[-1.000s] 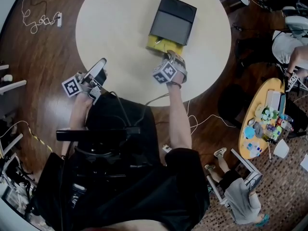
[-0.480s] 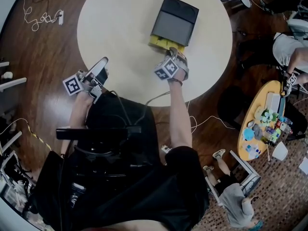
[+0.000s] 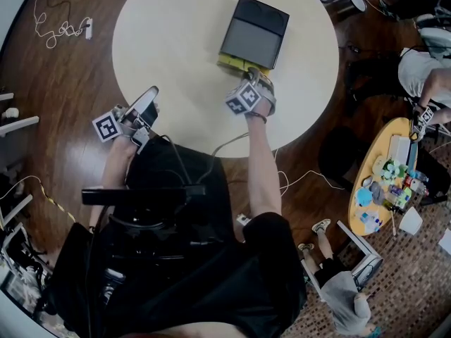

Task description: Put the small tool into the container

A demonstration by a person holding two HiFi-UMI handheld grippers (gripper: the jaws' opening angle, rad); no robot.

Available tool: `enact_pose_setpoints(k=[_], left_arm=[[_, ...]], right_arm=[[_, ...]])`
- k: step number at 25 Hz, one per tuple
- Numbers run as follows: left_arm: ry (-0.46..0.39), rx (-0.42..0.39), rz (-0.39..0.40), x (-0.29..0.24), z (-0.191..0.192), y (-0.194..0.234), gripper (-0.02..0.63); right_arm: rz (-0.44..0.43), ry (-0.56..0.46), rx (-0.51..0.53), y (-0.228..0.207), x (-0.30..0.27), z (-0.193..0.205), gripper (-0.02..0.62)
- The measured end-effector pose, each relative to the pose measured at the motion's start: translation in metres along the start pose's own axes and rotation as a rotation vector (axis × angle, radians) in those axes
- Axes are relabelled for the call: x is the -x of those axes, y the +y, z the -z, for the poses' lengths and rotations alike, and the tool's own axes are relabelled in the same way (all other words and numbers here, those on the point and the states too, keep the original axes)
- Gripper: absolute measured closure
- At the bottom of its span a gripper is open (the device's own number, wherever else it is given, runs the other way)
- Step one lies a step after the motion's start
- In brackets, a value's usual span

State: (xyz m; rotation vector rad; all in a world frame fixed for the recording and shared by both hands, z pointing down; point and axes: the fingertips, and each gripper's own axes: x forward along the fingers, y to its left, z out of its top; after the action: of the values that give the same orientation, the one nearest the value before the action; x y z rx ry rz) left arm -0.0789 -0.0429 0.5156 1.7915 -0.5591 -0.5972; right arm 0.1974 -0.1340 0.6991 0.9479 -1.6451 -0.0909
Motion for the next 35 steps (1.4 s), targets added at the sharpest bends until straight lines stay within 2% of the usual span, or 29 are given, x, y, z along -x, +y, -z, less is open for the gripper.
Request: enact_pose_setpoints(k=[12, 35], left_arm=[[-0.001, -0.001, -0.005, 0.002, -0.002, 0.002, 0.565], [-0.007, -0.005, -0.006, 0.004, -0.002, 0.003, 0.565]], right_arm=[[0.002, 0.012, 0.004, -0.006, -0.007, -0.003, 0.522], [-0.086, 0.061, 0.036, -0.015, -0.013, -0.006, 0.52]])
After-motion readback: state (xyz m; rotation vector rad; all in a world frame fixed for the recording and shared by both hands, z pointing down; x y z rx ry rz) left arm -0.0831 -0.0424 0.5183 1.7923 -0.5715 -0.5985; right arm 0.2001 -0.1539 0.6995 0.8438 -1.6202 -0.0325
